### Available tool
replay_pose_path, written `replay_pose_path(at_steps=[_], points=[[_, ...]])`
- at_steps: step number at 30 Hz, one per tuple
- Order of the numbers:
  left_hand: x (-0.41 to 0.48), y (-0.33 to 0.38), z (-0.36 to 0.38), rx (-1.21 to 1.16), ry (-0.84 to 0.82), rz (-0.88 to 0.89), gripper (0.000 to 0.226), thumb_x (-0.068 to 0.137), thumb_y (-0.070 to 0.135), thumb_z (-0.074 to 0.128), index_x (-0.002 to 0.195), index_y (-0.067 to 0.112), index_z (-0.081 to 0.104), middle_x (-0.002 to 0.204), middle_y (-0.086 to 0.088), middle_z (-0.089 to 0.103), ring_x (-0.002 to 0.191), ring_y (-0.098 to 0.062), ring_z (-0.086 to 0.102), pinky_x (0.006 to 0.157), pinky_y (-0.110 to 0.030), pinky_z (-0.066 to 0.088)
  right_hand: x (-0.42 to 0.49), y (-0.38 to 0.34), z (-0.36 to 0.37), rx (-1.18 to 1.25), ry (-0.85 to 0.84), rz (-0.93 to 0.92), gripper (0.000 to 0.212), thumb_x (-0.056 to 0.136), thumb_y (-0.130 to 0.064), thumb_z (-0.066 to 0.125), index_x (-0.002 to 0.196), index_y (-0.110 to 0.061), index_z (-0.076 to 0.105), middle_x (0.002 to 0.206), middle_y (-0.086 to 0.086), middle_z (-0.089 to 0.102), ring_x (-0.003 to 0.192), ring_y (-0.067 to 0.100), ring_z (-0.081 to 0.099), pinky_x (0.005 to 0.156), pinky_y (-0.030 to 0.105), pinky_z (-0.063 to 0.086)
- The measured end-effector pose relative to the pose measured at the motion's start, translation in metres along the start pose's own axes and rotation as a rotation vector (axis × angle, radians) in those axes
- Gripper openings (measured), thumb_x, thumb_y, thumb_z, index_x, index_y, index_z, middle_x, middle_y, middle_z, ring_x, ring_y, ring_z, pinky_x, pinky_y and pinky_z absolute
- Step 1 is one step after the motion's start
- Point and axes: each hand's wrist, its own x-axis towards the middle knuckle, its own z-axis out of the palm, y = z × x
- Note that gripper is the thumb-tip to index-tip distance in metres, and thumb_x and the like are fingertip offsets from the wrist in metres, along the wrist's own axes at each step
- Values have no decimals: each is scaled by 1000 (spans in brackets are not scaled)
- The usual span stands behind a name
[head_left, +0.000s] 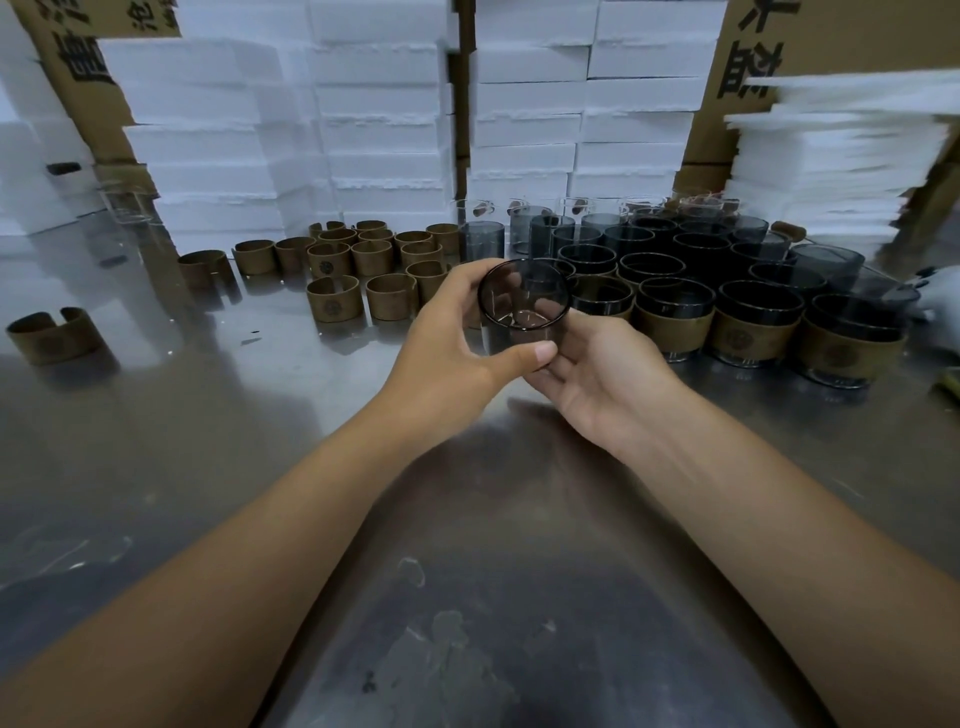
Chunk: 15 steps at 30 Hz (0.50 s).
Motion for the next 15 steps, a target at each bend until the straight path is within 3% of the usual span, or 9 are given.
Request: replay_pose_path(at_steps=[3, 6, 8, 10, 13, 15], points=[[1, 2, 0, -64, 12, -22, 57, 72, 3, 78, 117, 23, 49, 116, 5, 62, 113, -6, 58, 102, -22, 43, -1, 0, 1, 58, -35, -8, 28, 101, -12, 40, 85, -9, 63, 76, 6, 70, 73, 17, 65, 72, 28, 53], [1, 4, -1, -125, 17, -49, 54, 74, 2, 77, 116, 24, 50, 115, 6, 62, 112, -7, 60, 100, -24, 45, -2, 0, 4, 83, -51, 12, 30, 102, -17, 37, 113, -2, 61, 107, 16, 68, 93, 24, 64, 79, 31, 53], [1, 6, 0, -168, 17, -62, 53, 75, 2, 76, 117, 22, 50, 116, 5, 62, 112, -8, 60, 100, -25, 46, -2, 1, 5, 96, -77, 27, 36, 103, -22, 34, 122, -3, 57, 121, 18, 64, 107, 27, 63, 86, 35, 51], [0, 8, 1, -197, 20, -72, 53, 76, 2, 75, 119, 20, 50, 117, 5, 62, 113, -10, 60, 101, -27, 46, -3, 3, 6, 92, -116, 43, 38, 104, -29, 29, 116, -9, 59, 117, 14, 66, 112, 25, 62, 98, 40, 46], [-1, 10, 1, -225, 22, -70, 52, 76, 1, 73, 119, 19, 50, 117, 4, 62, 110, -8, 62, 96, -23, 48, -5, 5, 6, 58, -182, 65, 43, 103, -38, 25, 111, -15, 61, 106, 7, 69, 111, 21, 60, 104, 44, 40], [-2, 12, 0, -249, 24, -66, 51, 77, -1, 72, 118, 19, 50, 115, 6, 63, 107, -6, 62, 91, -18, 49, -5, 5, 5, 58, -207, 83, 46, 103, -41, 24, 116, -17, 60, 116, 6, 68, 118, 21, 57, 105, 46, 39]])
